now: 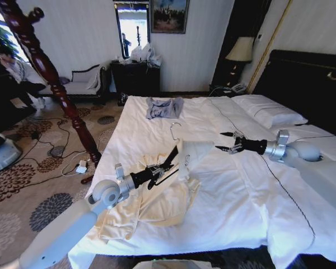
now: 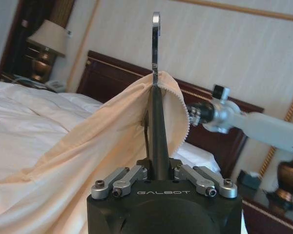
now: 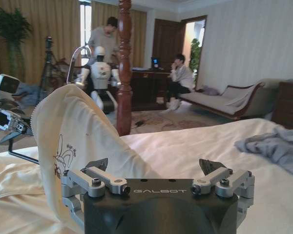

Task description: Pick up the clothes from the bed and hang them on the clothes hanger.

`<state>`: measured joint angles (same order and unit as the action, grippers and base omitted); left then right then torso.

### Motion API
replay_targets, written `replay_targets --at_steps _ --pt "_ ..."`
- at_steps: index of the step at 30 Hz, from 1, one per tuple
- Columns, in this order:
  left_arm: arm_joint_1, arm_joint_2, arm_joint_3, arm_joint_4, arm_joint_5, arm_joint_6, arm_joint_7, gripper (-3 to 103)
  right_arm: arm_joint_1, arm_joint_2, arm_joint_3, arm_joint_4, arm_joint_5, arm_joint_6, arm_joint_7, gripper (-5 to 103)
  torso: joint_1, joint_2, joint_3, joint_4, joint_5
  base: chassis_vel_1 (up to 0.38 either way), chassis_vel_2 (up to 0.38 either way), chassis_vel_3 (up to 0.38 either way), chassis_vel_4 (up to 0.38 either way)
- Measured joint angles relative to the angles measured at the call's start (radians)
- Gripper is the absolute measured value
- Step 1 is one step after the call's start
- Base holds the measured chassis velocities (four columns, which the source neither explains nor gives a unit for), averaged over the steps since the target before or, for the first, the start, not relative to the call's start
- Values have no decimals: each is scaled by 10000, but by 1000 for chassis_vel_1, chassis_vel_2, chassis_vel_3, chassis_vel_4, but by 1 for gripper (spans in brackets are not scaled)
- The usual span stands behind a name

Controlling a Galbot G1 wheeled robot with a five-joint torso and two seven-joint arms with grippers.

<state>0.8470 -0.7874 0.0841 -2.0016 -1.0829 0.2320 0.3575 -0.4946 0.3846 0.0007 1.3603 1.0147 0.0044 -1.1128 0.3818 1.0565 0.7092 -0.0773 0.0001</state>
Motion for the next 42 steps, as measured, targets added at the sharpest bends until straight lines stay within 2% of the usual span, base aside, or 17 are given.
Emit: replay_targets --at_steps 2,4,6,7,10,17,20,25,30,31,33,36,37,40,41,42 --pt "-187 -9 319 -112 123 -5 15 18 206 122 -32 -442 -203 -129 -615 100 0 0 -1 -9 -1 0 0 0 0" --pt "-205 -16 364 -137 146 -4 17 18 278 161 -50 -554 -285 -172 -811 100 0 1 -1 -10 -1 0 0 0 0" --pt "-246 -30 553 -222 247 -5 17 18 642 354 -123 -1035 -724 -341 -1770 100 0 0 -1 -6 0 0 0 0 0" --pt "-246 -30 553 -222 247 -5 17 18 642 354 -123 -1035 -724 -341 -1770 100 0 0 -1 -6 0 0 0 0 0" --pt "-262 -48 749 -298 361 -6 13 18 916 506 -209 -1388 -1064 -409 -2496 100 1 0 0 -1 -1 0 0 0 0" --pt "-543 -127 1029 -350 345 -5 1 18 1124 690 -329 -1386 -1649 -172 -3216 100 0 1 0 -6 -1 0 0 0 0" --pt "-800 -195 1320 -336 284 -5 -42 18 1427 883 -377 -1471 -2294 -105 -4117 100 0 1 0 -2 -1 0 0 0 0" --pt "-988 -224 1550 -336 238 -5 -60 18 1601 1017 -445 -1559 -2712 28 -4370 100 0 1 0 -5 -1 0 0 0 0" --pt "-1055 -151 1700 -337 220 -5 -62 18 1593 1031 -501 -1560 -2604 104 -4366 101 0 1 0 -5 -2 0 0 0 0" --pt "-1054 -142 1716 -339 229 -5 -62 18 1592 1030 -516 -1562 -2554 135 -4363 96 0 1 -1 -5 -1 0 0 0 0" --pt "-1038 -139 1720 -348 241 -5 -62 18 1592 1028 -525 -1567 -2509 163 -4357 96 0 1 -1 -5 -1 0 0 0 0" --pt "-928 -97 1696 -365 320 -8 -62 18 1542 968 -533 -1515 -2359 238 -4333 80 1 0 -1 -4 -2 0 0 0 0" --pt "-928 -97 1696 -365 320 -8 -62 18 1542 968 -533 -1515 -2359 238 -4333 80 1 0 -1 -4 -2 0 0 0 0" --pt "-874 -62 1565 -382 340 -13 -62 18 1385 866 -475 -1361 -2306 308 -4310 64 0 0 -1 -4 -2 0 0 0 0" --pt "-871 -56 1534 -383 339 -16 -62 18 1330 829 -454 -1316 -2288 336 -4305 64 0 1 -1 -4 -2 0 0 0 0" --pt "-866 -51 1487 -383 339 -20 -63 18 1234 777 -418 -1245 -2277 403 -4299 58 0 1 -1 -4 -2 0 0 0 0"
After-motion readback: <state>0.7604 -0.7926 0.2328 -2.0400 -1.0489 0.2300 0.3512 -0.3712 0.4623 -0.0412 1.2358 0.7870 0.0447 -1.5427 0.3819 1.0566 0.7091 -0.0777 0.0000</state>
